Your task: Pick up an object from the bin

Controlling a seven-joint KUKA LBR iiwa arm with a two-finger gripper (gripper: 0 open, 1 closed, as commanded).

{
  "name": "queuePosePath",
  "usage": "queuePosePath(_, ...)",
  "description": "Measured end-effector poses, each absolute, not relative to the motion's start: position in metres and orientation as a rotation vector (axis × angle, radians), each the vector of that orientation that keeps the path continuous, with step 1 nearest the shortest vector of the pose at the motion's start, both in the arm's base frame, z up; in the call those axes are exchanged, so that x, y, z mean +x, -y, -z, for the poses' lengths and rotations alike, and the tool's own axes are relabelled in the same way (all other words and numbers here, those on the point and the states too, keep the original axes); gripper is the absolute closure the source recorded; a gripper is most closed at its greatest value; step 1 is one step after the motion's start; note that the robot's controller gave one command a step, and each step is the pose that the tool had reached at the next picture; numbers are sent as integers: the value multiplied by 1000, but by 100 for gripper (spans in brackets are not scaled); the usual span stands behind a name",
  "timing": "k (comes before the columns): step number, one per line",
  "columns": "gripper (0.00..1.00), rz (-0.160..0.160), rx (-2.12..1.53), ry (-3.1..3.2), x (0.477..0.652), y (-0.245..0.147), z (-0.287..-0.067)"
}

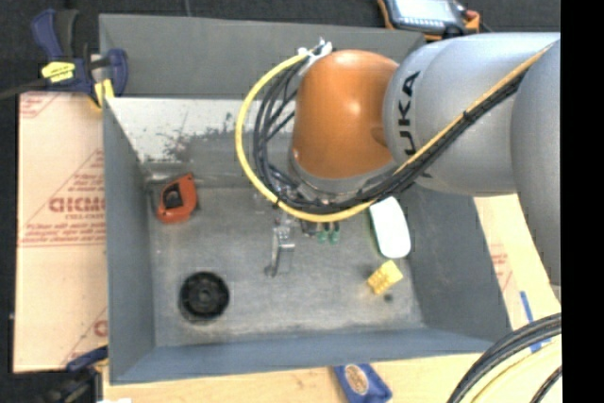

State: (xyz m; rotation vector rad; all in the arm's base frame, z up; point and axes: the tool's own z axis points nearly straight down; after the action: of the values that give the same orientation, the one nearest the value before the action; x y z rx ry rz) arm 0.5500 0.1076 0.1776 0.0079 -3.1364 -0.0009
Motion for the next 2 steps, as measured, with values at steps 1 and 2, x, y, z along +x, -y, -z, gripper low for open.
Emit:
queuePosePath(1,0,2,4,3144,552,-107,-182)
queuePosePath(2,0,1,109,3148,525,-133,-142)
